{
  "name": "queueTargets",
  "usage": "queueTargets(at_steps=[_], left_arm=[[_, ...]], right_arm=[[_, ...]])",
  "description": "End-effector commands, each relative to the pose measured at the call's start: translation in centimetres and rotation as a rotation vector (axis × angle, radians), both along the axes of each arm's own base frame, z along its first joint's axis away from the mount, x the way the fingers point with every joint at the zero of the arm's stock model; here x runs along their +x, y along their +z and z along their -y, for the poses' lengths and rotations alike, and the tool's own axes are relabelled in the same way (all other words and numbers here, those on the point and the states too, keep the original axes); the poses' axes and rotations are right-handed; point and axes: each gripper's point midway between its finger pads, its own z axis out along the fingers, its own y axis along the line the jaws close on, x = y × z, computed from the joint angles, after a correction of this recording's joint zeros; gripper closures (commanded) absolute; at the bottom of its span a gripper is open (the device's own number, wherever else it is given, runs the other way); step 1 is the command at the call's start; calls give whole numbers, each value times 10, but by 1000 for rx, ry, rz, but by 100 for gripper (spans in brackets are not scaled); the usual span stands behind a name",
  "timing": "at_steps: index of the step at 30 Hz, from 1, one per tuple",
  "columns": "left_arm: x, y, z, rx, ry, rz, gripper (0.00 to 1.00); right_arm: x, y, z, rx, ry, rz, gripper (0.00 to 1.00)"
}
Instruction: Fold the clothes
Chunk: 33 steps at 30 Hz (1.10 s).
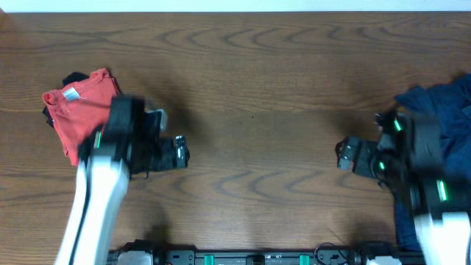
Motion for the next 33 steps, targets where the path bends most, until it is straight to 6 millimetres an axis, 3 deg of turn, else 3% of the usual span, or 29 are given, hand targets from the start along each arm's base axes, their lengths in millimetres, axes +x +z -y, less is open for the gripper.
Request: queueTargets(at_steps=[1, 3, 7, 13, 23, 33], left_arm=[[-13, 13, -2, -7, 7, 256, 2], [-12, 28, -2, -16, 7, 417, 2], [-32, 57, -3, -24, 7, 598, 2], [-51, 89, -4, -33, 8, 780, 2], [-53, 93, -4, -34, 8, 802, 2], [-53, 93, -4, -34, 8, 802, 2]], right_arm=[[-7, 35, 22, -107, -91, 295, 1], [-19, 52, 28, -114, -118, 398, 1], [-48, 74, 31, -94, -128, 527, 1], [-75, 80, 33, -85, -133, 590, 1], [-102, 35, 36, -115, -119, 388, 1], [-101, 35, 34, -108, -114, 393, 1]])
